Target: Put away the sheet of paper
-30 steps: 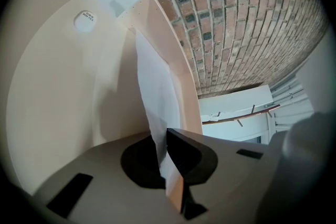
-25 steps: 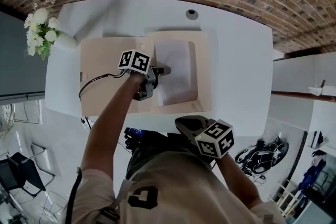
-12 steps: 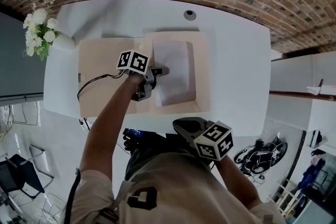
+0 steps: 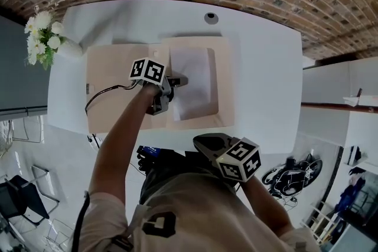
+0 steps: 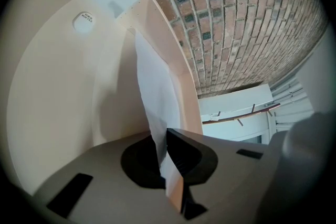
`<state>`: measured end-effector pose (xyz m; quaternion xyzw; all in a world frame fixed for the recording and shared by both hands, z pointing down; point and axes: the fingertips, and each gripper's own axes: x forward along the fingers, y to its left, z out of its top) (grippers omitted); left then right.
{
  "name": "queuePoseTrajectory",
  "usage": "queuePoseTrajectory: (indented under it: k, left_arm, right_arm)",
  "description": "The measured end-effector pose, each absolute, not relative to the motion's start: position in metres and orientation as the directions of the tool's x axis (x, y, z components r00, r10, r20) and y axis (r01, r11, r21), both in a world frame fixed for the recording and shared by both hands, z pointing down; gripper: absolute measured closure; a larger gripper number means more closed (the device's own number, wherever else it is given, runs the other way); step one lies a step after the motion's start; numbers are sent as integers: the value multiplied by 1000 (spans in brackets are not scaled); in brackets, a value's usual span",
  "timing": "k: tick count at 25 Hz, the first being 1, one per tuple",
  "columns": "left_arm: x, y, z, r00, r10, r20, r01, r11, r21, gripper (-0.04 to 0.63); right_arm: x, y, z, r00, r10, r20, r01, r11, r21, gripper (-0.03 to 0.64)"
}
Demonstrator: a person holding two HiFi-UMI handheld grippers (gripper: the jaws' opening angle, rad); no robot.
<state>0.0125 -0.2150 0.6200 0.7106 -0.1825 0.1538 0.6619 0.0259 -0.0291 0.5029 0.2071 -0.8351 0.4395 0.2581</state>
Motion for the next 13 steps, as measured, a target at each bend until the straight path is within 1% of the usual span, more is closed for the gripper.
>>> queuePoseTrajectory:
  k: [13]
  left_arm:
    - [11,-217,619,884,-65,463,-467,-73,881,580]
  right_arm:
    - [22,-21,499,-777,-127,616,-574,544,-612,594]
